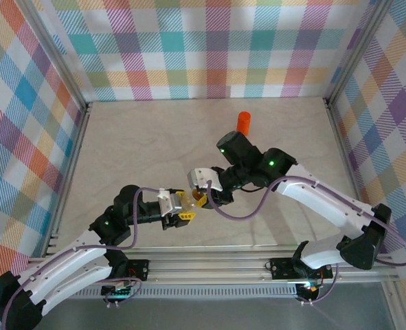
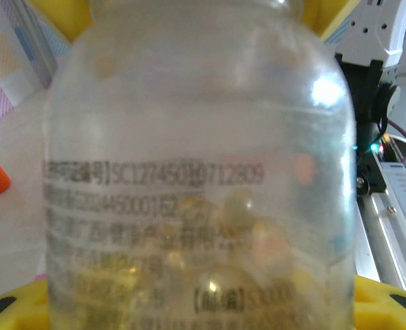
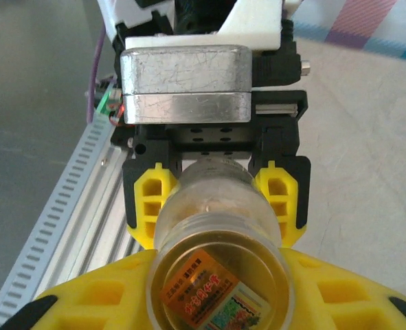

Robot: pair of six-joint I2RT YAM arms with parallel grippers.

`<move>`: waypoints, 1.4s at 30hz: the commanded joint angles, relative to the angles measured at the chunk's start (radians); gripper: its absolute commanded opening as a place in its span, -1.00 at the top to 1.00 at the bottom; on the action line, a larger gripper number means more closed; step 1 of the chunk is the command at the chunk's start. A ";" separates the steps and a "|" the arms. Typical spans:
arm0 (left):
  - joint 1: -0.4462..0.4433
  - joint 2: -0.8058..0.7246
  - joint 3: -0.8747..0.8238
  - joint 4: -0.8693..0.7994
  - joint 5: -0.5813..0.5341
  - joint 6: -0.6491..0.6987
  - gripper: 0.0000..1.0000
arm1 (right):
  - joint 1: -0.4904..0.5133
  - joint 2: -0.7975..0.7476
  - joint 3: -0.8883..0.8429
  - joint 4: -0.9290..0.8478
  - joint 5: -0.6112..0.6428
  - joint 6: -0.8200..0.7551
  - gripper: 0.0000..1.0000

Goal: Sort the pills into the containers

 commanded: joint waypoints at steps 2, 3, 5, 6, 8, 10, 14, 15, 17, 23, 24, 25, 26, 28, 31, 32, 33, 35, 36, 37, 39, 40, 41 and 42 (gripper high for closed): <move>-0.007 -0.037 0.028 0.254 -0.006 -0.003 1.00 | 0.052 0.073 -0.047 -0.103 -0.050 -0.016 0.31; -0.007 -0.042 0.023 0.273 -0.016 -0.008 1.00 | 0.052 0.072 -0.060 -0.076 -0.066 0.002 0.30; -0.008 -0.052 0.020 0.288 -0.030 -0.010 1.00 | 0.052 0.064 -0.091 -0.017 -0.081 0.037 0.28; -0.007 -0.057 0.020 0.290 -0.040 -0.008 1.00 | 0.053 0.058 -0.108 0.017 -0.086 0.055 0.27; -0.007 -0.068 0.020 0.293 -0.066 -0.008 1.00 | 0.053 0.046 -0.137 0.072 -0.088 0.091 0.26; -0.007 -0.082 0.012 0.307 -0.096 -0.011 1.00 | 0.053 0.033 -0.166 0.127 -0.105 0.139 0.26; -0.007 -0.097 -0.006 0.351 -0.152 -0.011 1.00 | 0.052 0.000 -0.214 0.232 -0.164 0.239 0.27; -0.006 -0.100 -0.010 0.364 -0.167 -0.009 1.00 | 0.052 -0.010 -0.228 0.264 -0.173 0.273 0.26; -0.007 -0.096 -0.013 0.389 -0.183 0.002 1.00 | 0.052 -0.021 -0.238 0.287 -0.190 0.317 0.26; -0.008 -0.054 0.007 0.405 -0.208 0.045 1.00 | 0.052 -0.013 -0.180 0.216 -0.163 0.413 0.26; -0.008 -0.048 0.005 0.414 -0.210 0.051 1.00 | 0.052 -0.007 -0.166 0.200 -0.152 0.434 0.26; -0.008 -0.043 0.002 0.421 -0.212 0.060 1.00 | 0.052 0.001 -0.151 0.186 -0.144 0.455 0.26; -0.009 -0.041 0.003 0.424 -0.215 0.066 1.00 | 0.052 0.007 -0.140 0.175 -0.135 0.472 0.26; -0.009 -0.038 0.010 0.414 -0.228 0.082 1.00 | 0.052 0.030 -0.110 0.145 -0.112 0.510 0.26; -0.008 -0.037 0.019 0.394 -0.244 0.094 1.00 | 0.052 0.068 -0.057 0.073 -0.082 0.537 0.27; -0.008 -0.039 0.020 0.393 -0.246 0.091 1.00 | 0.052 0.077 -0.045 0.054 -0.071 0.535 0.27; -0.008 -0.040 0.022 0.391 -0.244 0.086 1.00 | 0.052 0.083 -0.035 0.036 -0.053 0.529 0.28; -0.007 -0.043 0.026 0.385 -0.234 0.073 1.00 | 0.051 0.080 -0.043 0.019 -0.020 0.494 0.29; -0.008 -0.042 0.032 0.375 -0.228 0.066 1.00 | 0.052 0.071 -0.056 0.017 -0.008 0.466 0.28; -0.008 -0.041 0.040 0.362 -0.217 0.062 1.00 | 0.052 0.061 -0.072 0.011 -0.001 0.432 0.28; -0.008 -0.036 0.054 0.338 -0.198 0.047 1.00 | 0.052 0.035 -0.106 0.005 0.007 0.360 0.27; -0.009 -0.035 0.058 0.327 -0.184 0.043 1.00 | 0.052 0.016 -0.124 0.005 0.006 0.319 0.26; -0.008 -0.032 0.064 0.316 -0.164 0.042 1.00 | 0.052 0.001 -0.140 0.005 -0.006 0.279 0.26; -0.007 -0.029 0.069 0.305 -0.135 0.043 1.00 | 0.053 -0.024 -0.158 0.006 -0.024 0.227 0.26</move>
